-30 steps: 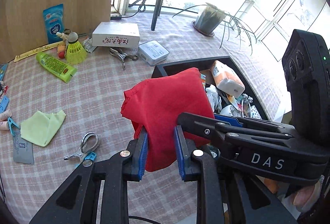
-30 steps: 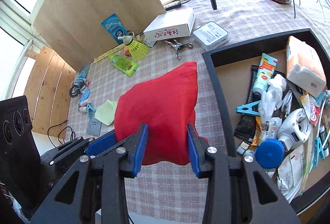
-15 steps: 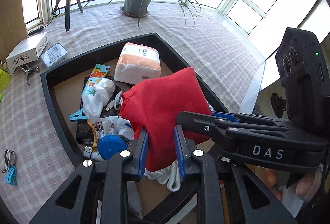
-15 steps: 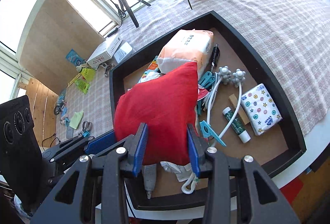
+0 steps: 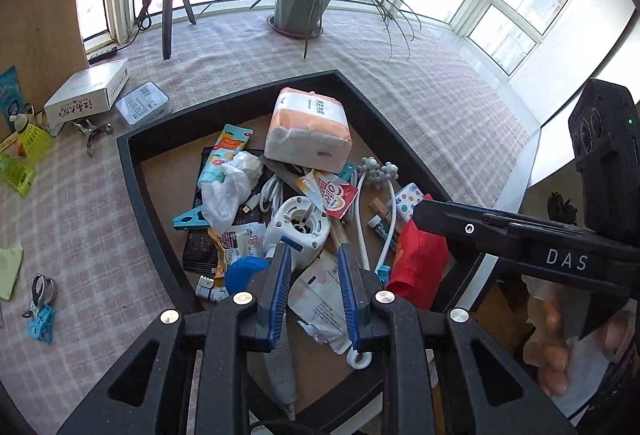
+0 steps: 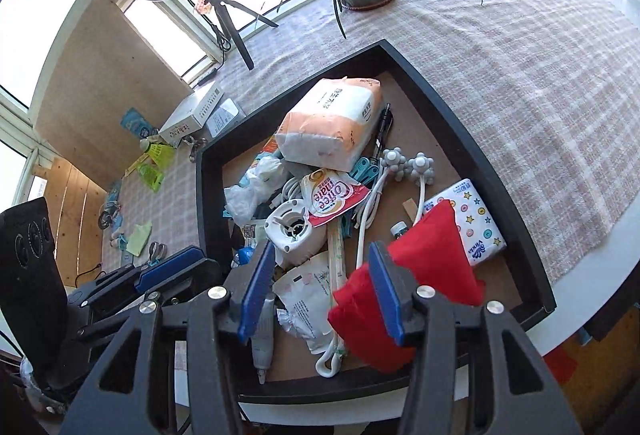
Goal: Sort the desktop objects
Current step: 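Carry the red pouch with the left gripper and drop it into the black tray, then move the right gripper to the metal clip with blue clothespin and grasp it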
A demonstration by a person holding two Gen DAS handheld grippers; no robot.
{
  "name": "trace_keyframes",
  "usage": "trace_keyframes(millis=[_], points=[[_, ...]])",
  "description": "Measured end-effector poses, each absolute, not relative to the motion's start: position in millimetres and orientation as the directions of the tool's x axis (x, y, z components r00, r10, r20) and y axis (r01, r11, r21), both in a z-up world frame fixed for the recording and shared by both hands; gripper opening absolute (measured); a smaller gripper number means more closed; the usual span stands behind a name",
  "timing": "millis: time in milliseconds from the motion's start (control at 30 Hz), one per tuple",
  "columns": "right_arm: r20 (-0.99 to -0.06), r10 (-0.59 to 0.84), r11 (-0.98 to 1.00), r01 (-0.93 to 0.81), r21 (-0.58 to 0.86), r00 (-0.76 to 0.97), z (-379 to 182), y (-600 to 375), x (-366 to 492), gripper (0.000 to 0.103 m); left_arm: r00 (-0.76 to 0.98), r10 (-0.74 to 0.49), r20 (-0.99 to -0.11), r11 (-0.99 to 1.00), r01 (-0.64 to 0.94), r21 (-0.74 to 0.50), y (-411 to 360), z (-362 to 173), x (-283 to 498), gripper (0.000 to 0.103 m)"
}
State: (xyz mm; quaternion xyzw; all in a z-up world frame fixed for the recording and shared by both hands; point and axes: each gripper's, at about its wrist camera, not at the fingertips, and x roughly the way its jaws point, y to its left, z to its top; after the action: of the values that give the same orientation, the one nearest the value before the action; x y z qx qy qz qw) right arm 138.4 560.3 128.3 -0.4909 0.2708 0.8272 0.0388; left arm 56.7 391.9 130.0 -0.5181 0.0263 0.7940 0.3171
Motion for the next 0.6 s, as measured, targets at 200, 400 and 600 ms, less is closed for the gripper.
trace_keyframes(millis=[200, 400, 600], points=[[-0.82, -0.262, -0.863, -0.257, 0.435, -0.508, 135.9, 518.7, 118.1, 0.048, -0.298, 0.422, -0.856, -0.852, -0.455, -0.261, 335.3, 126.5, 40.0, 0.022], [-0.825, -0.309, -0.881, -0.183, 0.435, -0.472, 134.7, 454.1, 86.6, 0.048, -0.326, 0.35, -0.878, -0.899, -0.381, -0.217, 262.1, 118.3, 14.2, 0.025], [-0.838, -0.353, -0.884, -0.145, 0.445, -0.415, 115.6, 376.9, 53.4, 0.048, -0.32, 0.252, -0.913, -0.939, -0.308, -0.151, 181.3, 97.0, -17.3, 0.042]])
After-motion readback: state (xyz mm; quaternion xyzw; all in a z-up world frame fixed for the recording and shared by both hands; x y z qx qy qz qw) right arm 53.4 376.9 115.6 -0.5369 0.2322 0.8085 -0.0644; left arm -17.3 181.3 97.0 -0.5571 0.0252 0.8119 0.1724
